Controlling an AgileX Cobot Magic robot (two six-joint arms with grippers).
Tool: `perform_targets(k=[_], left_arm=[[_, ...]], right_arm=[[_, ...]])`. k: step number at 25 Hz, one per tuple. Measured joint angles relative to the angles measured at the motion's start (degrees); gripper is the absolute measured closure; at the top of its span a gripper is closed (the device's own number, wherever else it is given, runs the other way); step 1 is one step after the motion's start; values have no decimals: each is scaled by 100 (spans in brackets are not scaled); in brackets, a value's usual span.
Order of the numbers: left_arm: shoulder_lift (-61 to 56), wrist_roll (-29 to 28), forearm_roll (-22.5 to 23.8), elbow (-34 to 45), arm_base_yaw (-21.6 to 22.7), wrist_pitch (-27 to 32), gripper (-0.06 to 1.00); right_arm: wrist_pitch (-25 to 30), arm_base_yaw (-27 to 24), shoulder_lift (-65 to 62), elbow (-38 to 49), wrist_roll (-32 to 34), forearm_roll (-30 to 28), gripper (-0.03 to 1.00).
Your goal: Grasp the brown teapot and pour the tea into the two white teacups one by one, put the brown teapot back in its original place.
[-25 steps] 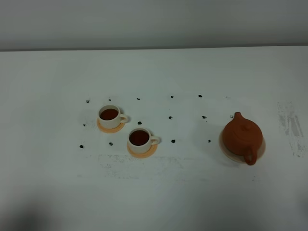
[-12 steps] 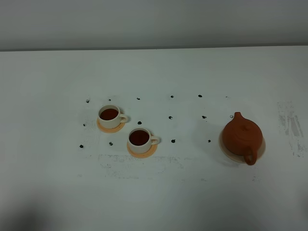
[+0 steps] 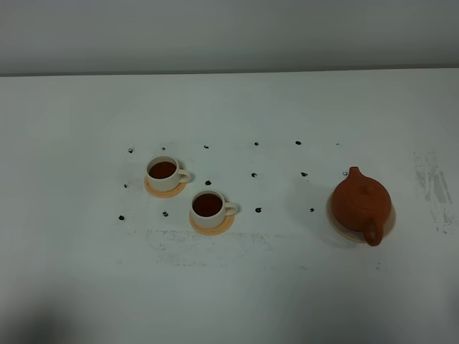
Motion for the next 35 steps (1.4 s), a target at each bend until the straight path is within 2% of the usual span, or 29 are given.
perform_targets(k=[5, 35], left_arm=[[0, 0, 0, 0, 0, 0, 58], [0, 0, 0, 0, -102, 0, 58]], right_arm=[[-3, 0, -364, 0, 0, 0, 46], [-3, 0, -387, 0, 0, 0, 46]])
